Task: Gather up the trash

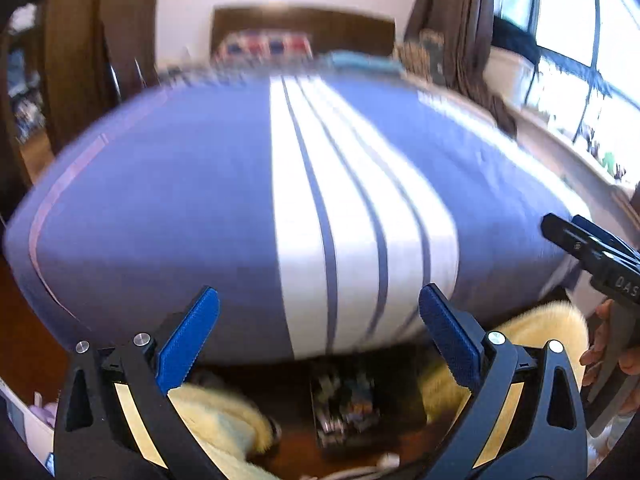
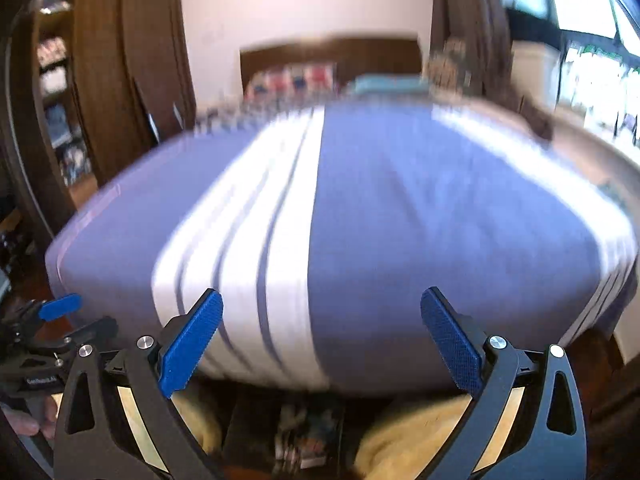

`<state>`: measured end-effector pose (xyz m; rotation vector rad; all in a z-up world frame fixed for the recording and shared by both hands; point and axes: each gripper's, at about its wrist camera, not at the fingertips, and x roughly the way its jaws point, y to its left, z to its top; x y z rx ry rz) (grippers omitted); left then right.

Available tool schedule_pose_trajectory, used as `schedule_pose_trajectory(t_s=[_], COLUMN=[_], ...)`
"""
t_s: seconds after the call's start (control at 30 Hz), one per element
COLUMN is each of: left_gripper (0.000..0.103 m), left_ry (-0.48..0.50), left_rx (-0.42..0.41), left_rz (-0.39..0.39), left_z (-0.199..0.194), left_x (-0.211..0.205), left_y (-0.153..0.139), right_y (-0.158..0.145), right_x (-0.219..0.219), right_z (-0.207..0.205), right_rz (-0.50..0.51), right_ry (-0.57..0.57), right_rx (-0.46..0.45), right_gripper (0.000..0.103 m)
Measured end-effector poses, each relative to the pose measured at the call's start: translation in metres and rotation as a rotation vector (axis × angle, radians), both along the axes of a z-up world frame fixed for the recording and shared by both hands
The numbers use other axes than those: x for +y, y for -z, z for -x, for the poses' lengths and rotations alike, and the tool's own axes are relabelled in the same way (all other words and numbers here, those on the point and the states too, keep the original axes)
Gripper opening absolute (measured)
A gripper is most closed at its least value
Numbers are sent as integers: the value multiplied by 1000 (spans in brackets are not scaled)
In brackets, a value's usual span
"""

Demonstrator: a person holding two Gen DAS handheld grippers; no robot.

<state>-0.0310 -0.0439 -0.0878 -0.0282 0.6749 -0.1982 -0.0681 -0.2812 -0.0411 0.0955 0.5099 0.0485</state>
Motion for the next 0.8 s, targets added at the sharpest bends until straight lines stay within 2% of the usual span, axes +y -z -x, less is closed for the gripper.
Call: schedule_pose_trajectory(t_s=[0.13,0.23,0.37,0.57,0.8], left_gripper=[95,95,95,95,95], left_ry=[-18,-28,-68,-128,-158], left_rx=[-136,-211,-301,-375,-408], left_rz=[0,-10,-17,-34,-23], left_z=[15,24,35,39,50], left_x=[2,-2,1,4,13], left_y=[-53,-80,-112,-137,-148], right_y=[-42,-68,-96,-124,-128], right_x=[-4,-1,0,-5,-8], right_z=[16,23,23,36,47], right_rz=[9,53,53,68,43], right_ry=[-7,23,49,115,144], right_rx=[-117,-187,-253,-332,-357], right_gripper=[99,99,99,99,100])
